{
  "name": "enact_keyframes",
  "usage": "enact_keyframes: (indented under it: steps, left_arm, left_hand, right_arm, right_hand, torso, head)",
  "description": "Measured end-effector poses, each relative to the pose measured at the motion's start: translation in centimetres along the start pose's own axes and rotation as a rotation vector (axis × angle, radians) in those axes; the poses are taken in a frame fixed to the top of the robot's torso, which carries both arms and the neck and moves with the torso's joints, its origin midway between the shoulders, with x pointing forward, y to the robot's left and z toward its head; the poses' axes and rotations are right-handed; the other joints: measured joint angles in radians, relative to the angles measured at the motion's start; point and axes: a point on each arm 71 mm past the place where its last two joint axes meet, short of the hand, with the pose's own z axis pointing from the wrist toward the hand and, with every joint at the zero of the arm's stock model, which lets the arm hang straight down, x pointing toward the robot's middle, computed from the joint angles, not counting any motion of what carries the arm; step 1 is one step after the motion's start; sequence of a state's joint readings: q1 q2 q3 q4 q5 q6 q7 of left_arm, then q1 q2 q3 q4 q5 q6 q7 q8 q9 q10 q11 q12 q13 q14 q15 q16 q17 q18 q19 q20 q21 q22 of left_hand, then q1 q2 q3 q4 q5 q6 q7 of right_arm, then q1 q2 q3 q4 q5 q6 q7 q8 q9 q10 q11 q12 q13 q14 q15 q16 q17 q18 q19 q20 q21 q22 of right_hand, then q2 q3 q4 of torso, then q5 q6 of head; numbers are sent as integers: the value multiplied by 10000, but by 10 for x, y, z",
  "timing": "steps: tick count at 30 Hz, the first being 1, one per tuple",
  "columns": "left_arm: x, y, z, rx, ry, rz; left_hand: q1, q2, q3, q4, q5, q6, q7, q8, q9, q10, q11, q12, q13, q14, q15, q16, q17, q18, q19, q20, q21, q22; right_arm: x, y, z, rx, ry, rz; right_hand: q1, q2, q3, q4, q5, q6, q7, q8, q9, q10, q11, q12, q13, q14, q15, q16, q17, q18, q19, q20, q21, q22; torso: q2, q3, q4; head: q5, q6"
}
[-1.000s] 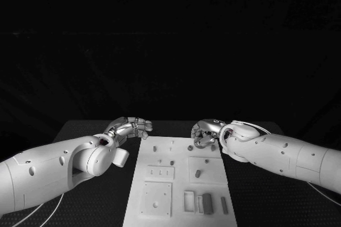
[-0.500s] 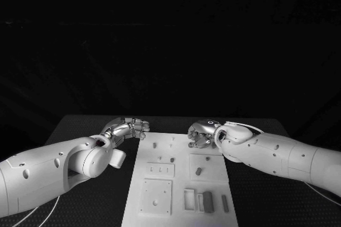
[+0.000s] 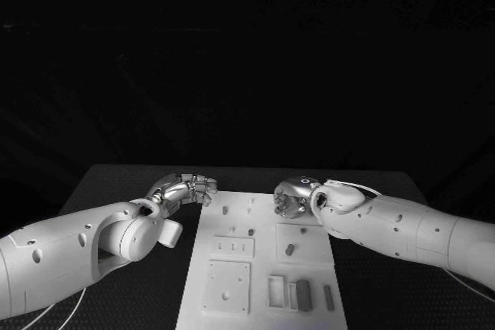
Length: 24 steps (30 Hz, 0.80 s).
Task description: Assemble the parts on the task board
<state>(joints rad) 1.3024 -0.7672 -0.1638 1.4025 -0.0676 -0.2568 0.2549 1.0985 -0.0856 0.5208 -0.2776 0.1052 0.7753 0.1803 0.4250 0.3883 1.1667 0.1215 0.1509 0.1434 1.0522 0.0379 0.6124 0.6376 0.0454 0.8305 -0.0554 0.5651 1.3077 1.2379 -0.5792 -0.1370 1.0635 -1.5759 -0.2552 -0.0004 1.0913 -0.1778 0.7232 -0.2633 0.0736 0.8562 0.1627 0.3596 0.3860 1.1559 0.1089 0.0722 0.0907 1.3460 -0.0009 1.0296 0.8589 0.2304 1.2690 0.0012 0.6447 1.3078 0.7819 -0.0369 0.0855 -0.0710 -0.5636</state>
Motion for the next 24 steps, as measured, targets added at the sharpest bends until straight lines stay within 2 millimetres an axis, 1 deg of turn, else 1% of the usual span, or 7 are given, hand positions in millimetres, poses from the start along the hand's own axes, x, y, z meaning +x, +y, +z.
enact_keyframes:
  steps: [7,10,12,14,15,19,24]
  left_arm:
    - [1,0,1,-2,33,-4]
    - [1,0,1,-3,41,-6]
    - [1,0,1,-5,43,-7]
    - [1,0,1,-8,44,-7]
    - [1,0,1,-9,45,-7]
    - [1,0,1,-13,48,-8]
    - [1,0,1,-18,51,-8]
  left_hand:
    - [-40,-40,0,0,0,0,0,-38,-1,0,0,-41,0,0,0,0,-8,-11,0,1,0,-1]
    - [-40,-40,0,0,0,0,0,-38,8,0,-1,-42,1,0,0,0,-9,-17,0,1,0,-1]
    - [-40,-40,0,0,0,0,0,-38,8,0,0,-42,0,0,0,0,-9,-20,0,1,0,-1]
    - [-40,-40,0,0,0,0,0,-38,8,1,0,-42,1,0,0,-1,-9,-26,-9,-8,0,-1]
    - [-39,-40,0,0,0,0,0,-38,8,0,0,-42,1,0,0,-1,-9,-73,-35,-34,0,-1]
    - [-39,-40,0,0,0,0,0,-38,7,0,-1,-42,1,0,0,-1,-9,-79,-35,-35,0,-1]
    - [-39,-39,0,0,0,0,0,-38,7,1,-1,-42,1,0,0,-1,-9,-83,-36,-34,0,-2]
  right_arm:
    - [-2,1,2,29,-111,-82]
    - [-4,2,3,12,-234,-91]
    - [-5,2,3,0,-319,-101]
    - [-6,2,3,-8,-407,-125]
    - [-7,2,3,-10,-439,-138]
    - [-8,2,3,-12,-548,-187]
    - [-10,3,3,-30,-676,-295]
  right_hand:
    - [0,0,27,27,-48,5,-5,0,1,4,-2,37,30,-46,-25,43,-38,-2,1,1,0,-1]
    - [0,0,54,54,-106,52,-52,0,5,65,16,37,38,-46,-26,104,-60,-13,34,-2,56,-1]
    - [0,0,55,54,-116,87,-86,0,18,119,-40,43,39,-46,-25,105,-82,-144,87,-50,81,-1]
    - [0,0,74,74,-116,159,-109,0,45,246,-57,53,96,-85,-64,143,-108,-151,121,-54,134,-1]
    - [0,0,87,86,-120,219,-118,1,58,320,-80,57,96,-102,-82,162,-120,-154,121,-54,145,-2]
    - [0,0,186,60,-155,457,-165,118,121,617,-183,199,106,-159,-140,220,-179,-165,120,-53,256,-2]
    - [58,59,337,-35,-155,804,-252,278,238,1008,-359,366,362,-106,-270,312,-228,-166,119,-52,410,-2]
  torso:
    - [124,-2,-6]
    - [175,-2,-8]
    - [206,-2,-8]
    - [238,-2,-7]
    - [249,-1,-6]
    - [290,3,-4]
    - [336,11,-5]
  head:
    - [-3,33]
    - [12,39]
    - [17,42]
    - [25,49]
    - [27,52]
    - [30,56]
    - [31,63]
